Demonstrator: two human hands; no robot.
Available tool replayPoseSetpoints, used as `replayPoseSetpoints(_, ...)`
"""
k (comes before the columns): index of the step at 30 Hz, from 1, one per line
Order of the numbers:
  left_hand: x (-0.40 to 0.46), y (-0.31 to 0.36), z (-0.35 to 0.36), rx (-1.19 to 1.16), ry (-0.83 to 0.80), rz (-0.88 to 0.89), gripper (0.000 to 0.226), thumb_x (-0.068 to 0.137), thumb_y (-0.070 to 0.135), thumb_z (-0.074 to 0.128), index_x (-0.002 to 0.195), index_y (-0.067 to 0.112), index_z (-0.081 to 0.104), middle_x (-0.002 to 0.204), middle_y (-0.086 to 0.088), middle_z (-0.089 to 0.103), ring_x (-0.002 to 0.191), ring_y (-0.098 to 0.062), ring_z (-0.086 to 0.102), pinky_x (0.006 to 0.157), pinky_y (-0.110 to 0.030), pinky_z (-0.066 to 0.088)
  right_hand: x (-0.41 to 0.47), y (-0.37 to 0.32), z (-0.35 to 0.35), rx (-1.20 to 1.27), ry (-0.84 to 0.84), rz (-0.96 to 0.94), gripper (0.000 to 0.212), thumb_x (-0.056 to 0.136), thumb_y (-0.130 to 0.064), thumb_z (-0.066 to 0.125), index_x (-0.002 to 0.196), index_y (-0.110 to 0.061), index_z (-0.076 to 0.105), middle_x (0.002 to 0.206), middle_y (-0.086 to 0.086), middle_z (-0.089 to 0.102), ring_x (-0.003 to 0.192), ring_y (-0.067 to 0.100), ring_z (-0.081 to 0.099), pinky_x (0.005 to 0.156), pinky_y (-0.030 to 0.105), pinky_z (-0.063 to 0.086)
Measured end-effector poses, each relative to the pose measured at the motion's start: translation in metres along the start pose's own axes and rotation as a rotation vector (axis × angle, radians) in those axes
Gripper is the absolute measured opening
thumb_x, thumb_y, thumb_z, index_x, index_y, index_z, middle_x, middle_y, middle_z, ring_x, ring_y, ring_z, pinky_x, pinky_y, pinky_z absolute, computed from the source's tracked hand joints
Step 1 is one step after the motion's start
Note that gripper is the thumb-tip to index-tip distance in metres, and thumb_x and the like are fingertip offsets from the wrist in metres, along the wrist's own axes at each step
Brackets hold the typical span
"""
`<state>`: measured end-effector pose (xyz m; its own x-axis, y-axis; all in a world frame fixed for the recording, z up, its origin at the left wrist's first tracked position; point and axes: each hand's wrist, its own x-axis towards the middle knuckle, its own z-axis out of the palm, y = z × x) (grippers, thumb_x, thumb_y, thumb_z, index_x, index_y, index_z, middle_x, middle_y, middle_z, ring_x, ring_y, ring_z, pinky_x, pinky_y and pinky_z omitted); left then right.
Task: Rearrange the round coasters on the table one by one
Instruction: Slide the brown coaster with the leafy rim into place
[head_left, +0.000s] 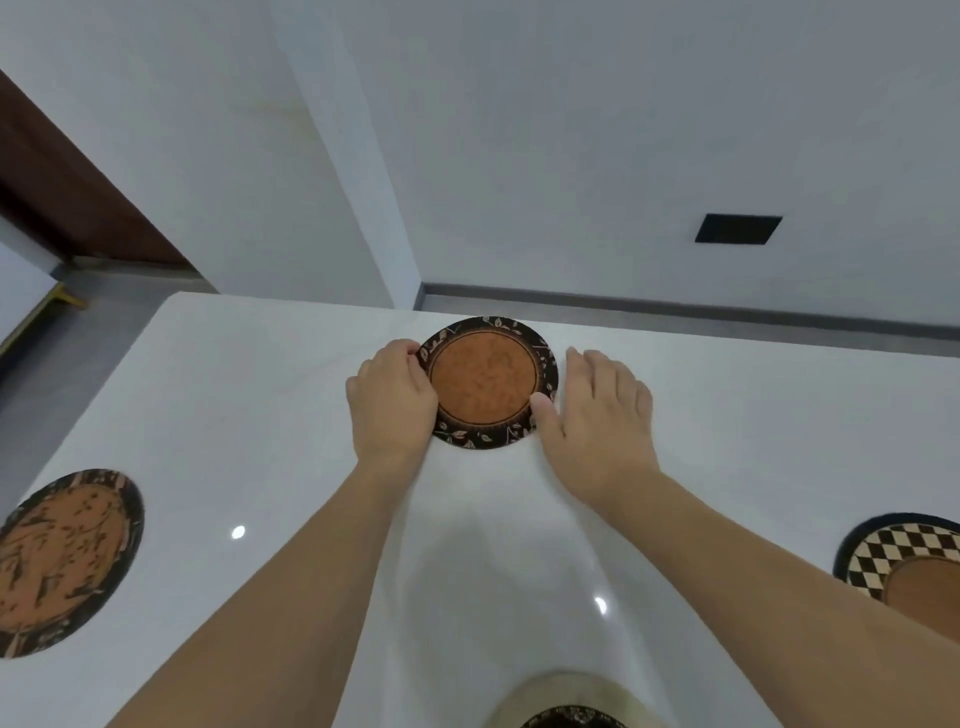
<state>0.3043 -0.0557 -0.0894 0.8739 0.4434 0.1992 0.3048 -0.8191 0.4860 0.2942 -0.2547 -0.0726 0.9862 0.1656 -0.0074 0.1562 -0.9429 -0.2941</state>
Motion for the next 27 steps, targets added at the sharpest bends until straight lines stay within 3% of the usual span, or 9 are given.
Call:
replayPoseSetpoints(3,0.004,-0.001,0.002,0.035,0.005,0.032,0.031,0.096,0.015,0.037,0.113,0.015,0.062,0.108,-0.002,0.068,0.097,-0.026,0.059,0.085,-0.039,0.038,0.008,-0.007,0.017,-0.100,-0.024,-0.034,0.076,0.091,-0.061,0.018,0.148,-0.009,0.019,0.152,0.016,0.021,0.139,0.033,0.015,0.114,0.047,0.011)
replayPoseSetpoints(6,0.005,0.000,0.002,0.083,-0.014,0.041,0.028,0.097,0.017,0.039,0.112,0.014,0.062,0.105,-0.005,0.066,0.093,-0.027,0.058,0.082,-0.040,0.040,0.008,-0.005,0.023,-0.115,0.014,-0.056,0.082,0.089,-0.066,0.021,0.147,-0.008,0.023,0.152,0.014,0.027,0.140,0.033,0.019,0.114,0.049,0.014)
replayPoseSetpoints(19,0.005,0.003,0.001,0.112,-0.024,0.074,0.019,0.094,0.018,0.046,0.106,0.014,0.061,0.097,-0.005,0.061,0.085,-0.027,0.056,0.075,-0.041,0.040,0.011,-0.006,0.019,-0.153,-0.013,-0.068,0.072,0.090,-0.057,0.027,0.147,-0.012,0.028,0.153,0.005,0.029,0.139,0.029,0.022,0.113,0.047,0.016)
replayPoseSetpoints(27,0.003,0.002,0.003,0.065,0.003,0.072,0.030,0.094,0.019,0.046,0.121,0.009,0.054,0.115,-0.011,0.056,0.099,-0.030,0.055,0.086,-0.043,0.041,0.012,-0.003,0.023,-0.041,0.062,-0.085,0.067,0.090,-0.053,0.029,0.146,-0.016,0.029,0.152,0.003,0.031,0.140,0.025,0.019,0.114,0.045,0.010)
